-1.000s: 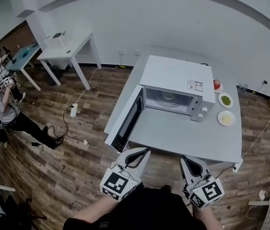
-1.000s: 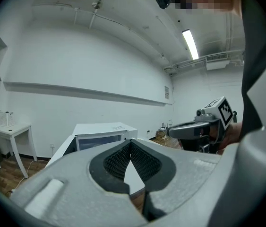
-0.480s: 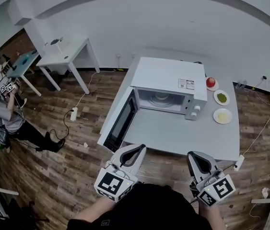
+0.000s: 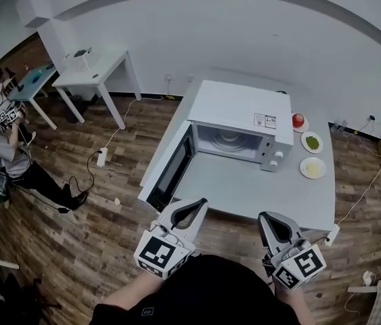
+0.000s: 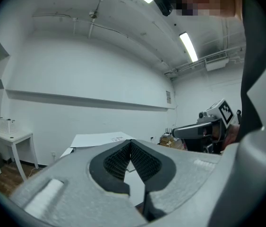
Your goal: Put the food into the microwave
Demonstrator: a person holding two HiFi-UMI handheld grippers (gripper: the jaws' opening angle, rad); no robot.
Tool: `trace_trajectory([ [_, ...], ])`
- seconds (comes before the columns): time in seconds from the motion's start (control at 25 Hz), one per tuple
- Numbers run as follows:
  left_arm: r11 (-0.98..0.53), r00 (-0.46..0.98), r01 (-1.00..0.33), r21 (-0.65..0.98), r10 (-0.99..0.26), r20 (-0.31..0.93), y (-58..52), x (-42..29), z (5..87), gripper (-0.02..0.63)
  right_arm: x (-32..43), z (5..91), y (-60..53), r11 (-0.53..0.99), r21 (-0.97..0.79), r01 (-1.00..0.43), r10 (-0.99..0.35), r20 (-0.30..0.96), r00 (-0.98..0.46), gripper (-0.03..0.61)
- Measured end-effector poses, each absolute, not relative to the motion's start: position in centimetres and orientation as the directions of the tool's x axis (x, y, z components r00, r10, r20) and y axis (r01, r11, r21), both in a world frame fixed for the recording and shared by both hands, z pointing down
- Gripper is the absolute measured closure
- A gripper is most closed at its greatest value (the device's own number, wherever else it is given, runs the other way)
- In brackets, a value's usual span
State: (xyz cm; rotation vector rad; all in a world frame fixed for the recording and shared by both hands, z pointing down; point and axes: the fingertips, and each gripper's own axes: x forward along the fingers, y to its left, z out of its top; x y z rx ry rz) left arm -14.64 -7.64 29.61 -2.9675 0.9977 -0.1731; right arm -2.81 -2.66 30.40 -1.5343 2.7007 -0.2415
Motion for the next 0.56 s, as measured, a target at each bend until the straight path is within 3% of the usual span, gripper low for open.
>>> trace_trajectory([
  [0.56, -0.799, 0.793, -0.6, -0.033, -0.6, 0.103, -8.22, -14.2, 29.96, 0.606, -2.23, 30.86, -3.0, 0.493, -0.142, -0.858, -0.86, 0.068, -0.506, 0.566],
])
